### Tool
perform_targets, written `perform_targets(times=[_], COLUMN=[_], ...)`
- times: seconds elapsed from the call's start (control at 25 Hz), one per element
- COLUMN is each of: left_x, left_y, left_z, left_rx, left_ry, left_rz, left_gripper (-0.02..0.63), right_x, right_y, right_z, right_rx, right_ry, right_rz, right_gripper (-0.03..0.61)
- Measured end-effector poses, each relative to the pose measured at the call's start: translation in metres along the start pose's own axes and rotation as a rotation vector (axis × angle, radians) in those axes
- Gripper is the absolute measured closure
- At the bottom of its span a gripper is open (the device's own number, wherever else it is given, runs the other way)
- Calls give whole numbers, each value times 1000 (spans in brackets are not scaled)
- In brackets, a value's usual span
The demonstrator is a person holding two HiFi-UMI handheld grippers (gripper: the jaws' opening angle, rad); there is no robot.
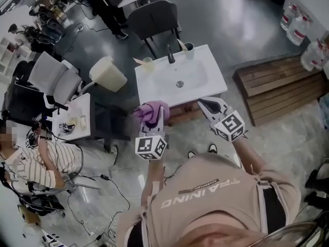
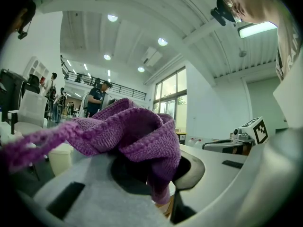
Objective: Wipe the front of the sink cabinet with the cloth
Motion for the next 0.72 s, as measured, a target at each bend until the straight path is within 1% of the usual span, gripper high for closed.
perform_targets(times=[0.36,0.48,0.72], left_x=[-4,-5,-1], left_y=[3,4,7], left_z=[9,8,4], left_rx=[-34,-40,-52], left_ry=[-7,5,14], left_rz=[19,22,34], left_gripper=[563,563,563], right_x=[-9,-12,-14], right_y=[-8,-7,-5], right_z=[7,6,1], right_rx=[4,5,-7], right_ry=[-15,-9,-10], right_rz=[7,18,5], right_gripper=[566,566,566])
Point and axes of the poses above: the fingertips, and each gripper's own axes: x forward along the fingers, y to its right, z out of its underside, the point moved 7 cm from there along -x, backward along the fingers, and after that the axes turned 4 degrees about -z, right-handed, at the moved point
